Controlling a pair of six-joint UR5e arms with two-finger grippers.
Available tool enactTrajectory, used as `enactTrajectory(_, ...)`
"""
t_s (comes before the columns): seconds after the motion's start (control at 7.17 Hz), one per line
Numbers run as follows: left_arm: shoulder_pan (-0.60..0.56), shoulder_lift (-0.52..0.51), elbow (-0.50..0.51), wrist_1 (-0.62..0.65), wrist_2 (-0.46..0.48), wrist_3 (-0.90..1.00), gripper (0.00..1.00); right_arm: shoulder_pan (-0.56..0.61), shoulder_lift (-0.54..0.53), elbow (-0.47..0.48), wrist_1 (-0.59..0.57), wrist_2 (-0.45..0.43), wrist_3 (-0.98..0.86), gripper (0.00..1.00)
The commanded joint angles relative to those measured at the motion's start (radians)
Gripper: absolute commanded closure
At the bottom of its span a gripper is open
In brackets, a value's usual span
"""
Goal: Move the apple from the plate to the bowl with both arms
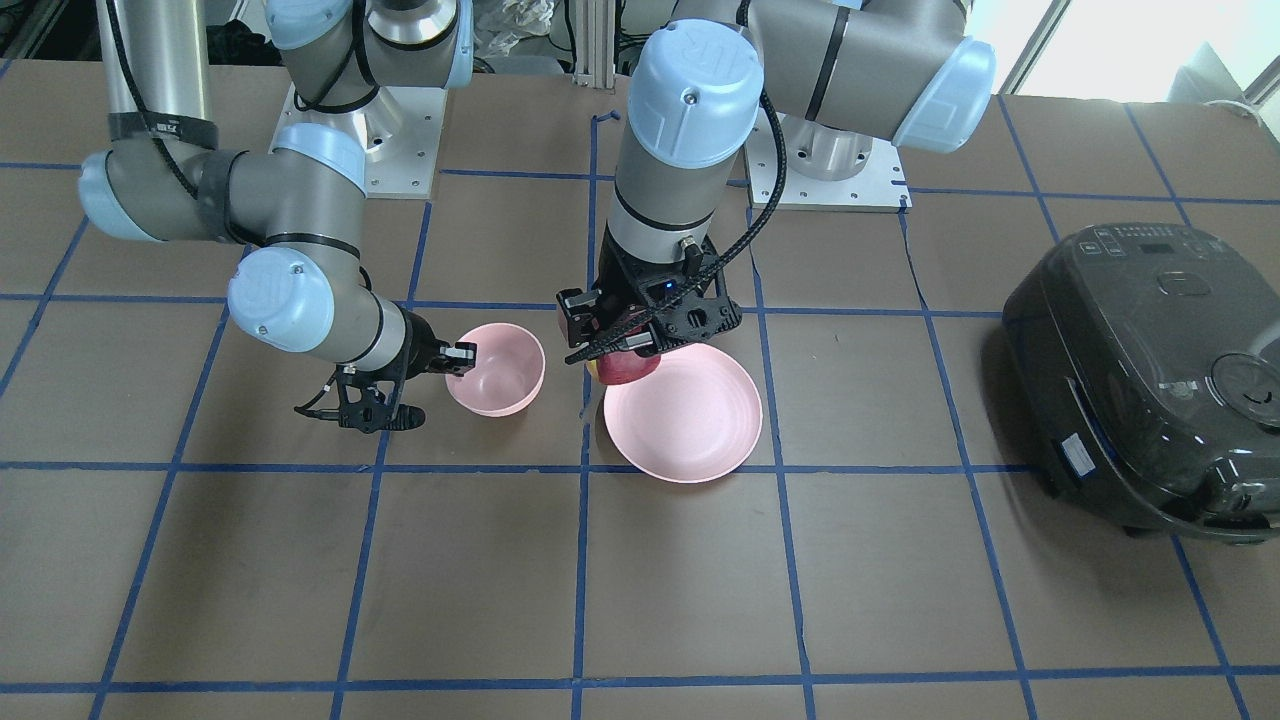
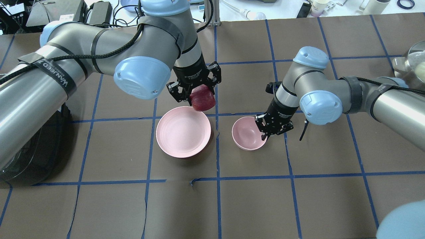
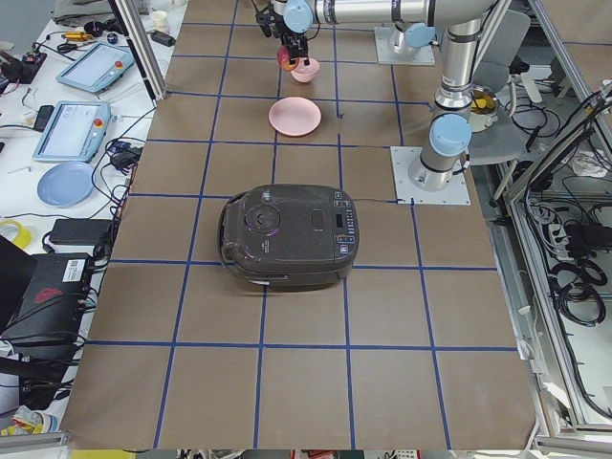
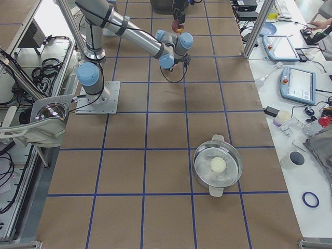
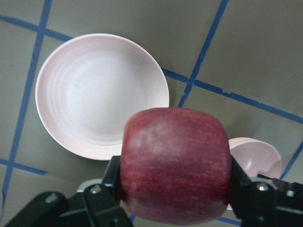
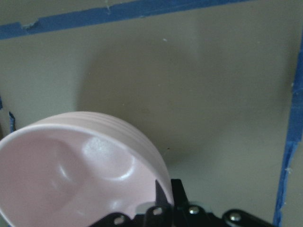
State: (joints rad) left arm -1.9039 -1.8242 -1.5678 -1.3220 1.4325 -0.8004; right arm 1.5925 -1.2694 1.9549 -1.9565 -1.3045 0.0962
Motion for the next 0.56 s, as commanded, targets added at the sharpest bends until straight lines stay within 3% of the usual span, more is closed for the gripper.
enactTrajectory(0.0, -0.071, -0.029, -0.001, 0.023, -0.043, -0.197, 0.99, 0.014, -0.007, -0.007, -0.030, -0.016, 0.036, 0.00)
enactTrajectory(0.28, -0.096, -0.055, -0.020, 0.087, -0.044, -0.249, 0.99, -0.020, -0.028, -0.087, -0.012, -0.117, 0.022, 0.00)
enactTrajectory(0.42, -0.102, -0.056, -0.026, 0.087, -0.046, -0.252, 0.99, -0.078, -0.034, -0.153, 0.093, -0.155, -0.007, 0.00)
